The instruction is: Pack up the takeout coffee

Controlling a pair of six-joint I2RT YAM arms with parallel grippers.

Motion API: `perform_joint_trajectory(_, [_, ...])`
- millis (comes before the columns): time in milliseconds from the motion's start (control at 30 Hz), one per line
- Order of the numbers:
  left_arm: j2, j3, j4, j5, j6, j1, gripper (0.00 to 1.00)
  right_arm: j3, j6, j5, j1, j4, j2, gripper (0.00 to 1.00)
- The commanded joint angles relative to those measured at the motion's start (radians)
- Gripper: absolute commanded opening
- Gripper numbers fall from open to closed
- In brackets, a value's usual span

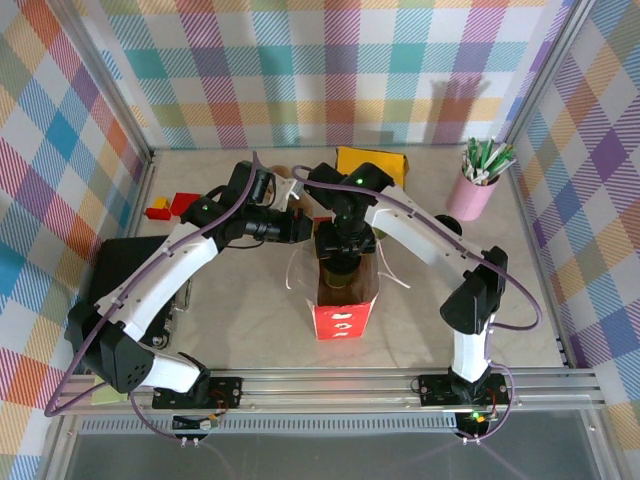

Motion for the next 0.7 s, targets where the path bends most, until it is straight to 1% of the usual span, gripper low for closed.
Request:
perform_joint_trajectory(0, [0.007, 0.0, 0.012, 0.047, 0.022, 0.011, 0.02, -0.026, 0.0, -0.019, -0.011, 0.024, 0.019, 0.66])
perform_joint_trajectory(200, [0.025, 0.003, 0.016, 0.06, 0.023, 0.033, 0.02, -0.07, 0.003, 0.0, -0.023, 0.065, 0.01, 0.66])
perform_joint_trajectory(500, [0.03, -0.007, 0.032, 0.071, 0.032, 0.05, 0.02, -0.154, 0.001, 0.062, -0.023, 0.134, -0.029, 0.66])
perform_joint_trajectory(667, [0.034, 0.002, 0.018, 0.061, 0.053, 0.051, 0.06, -0.18, 0.009, 0.071, -0.023, 0.144, -0.036, 0.66])
